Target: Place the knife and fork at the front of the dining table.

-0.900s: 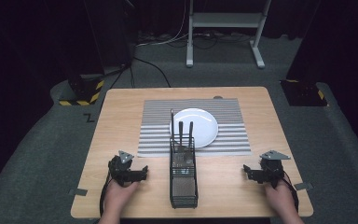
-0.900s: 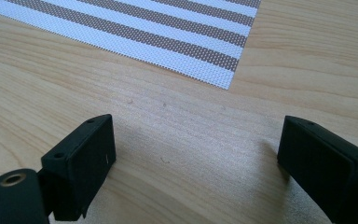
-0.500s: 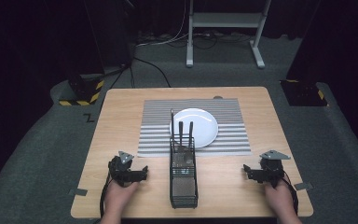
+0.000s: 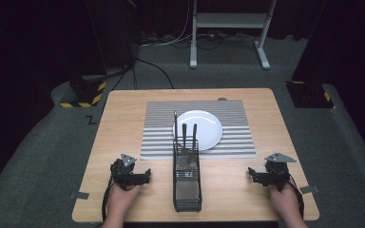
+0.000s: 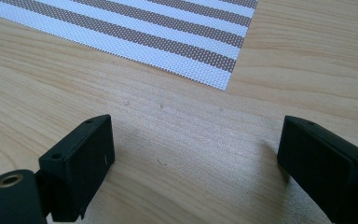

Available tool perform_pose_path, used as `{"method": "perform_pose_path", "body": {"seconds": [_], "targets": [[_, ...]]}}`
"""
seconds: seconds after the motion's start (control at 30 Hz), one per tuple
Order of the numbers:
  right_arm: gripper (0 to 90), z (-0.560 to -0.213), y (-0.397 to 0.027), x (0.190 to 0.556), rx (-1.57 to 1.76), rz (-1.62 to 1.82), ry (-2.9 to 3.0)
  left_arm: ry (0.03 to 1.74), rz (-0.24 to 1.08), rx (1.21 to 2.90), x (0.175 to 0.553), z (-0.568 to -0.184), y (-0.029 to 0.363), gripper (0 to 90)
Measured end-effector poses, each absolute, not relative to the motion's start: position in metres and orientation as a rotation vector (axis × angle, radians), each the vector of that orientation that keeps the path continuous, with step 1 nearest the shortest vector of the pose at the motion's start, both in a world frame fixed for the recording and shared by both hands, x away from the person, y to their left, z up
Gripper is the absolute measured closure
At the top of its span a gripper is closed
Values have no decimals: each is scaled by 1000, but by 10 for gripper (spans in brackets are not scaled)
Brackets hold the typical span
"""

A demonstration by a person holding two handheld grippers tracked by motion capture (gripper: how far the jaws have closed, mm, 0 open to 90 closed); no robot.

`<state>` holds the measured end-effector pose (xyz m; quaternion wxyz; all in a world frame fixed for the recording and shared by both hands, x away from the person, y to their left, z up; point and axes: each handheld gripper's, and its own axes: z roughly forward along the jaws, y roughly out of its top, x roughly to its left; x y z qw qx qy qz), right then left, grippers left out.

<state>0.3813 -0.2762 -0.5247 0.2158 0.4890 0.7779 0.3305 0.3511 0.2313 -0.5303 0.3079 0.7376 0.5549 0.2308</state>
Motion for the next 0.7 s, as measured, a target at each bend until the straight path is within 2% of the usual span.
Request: {"method": "perform_pose_path", "body": {"seconds": [0.27,0.37,0.43,0.7], "targets": [[106,-525,-276,381,1354,917,2156,1486,620,1943,350,-530,232,0],[106,-525,-276,381,1354,917,2156,1470,673,1938,348,-528,230,0],[106,-525,-276,381,1355,917,2156,1467,653,1930,348,-527,230,0],[106,-525,-276,381,1355,917,2156,1355,649,1873,341,-517,224,1]]}}
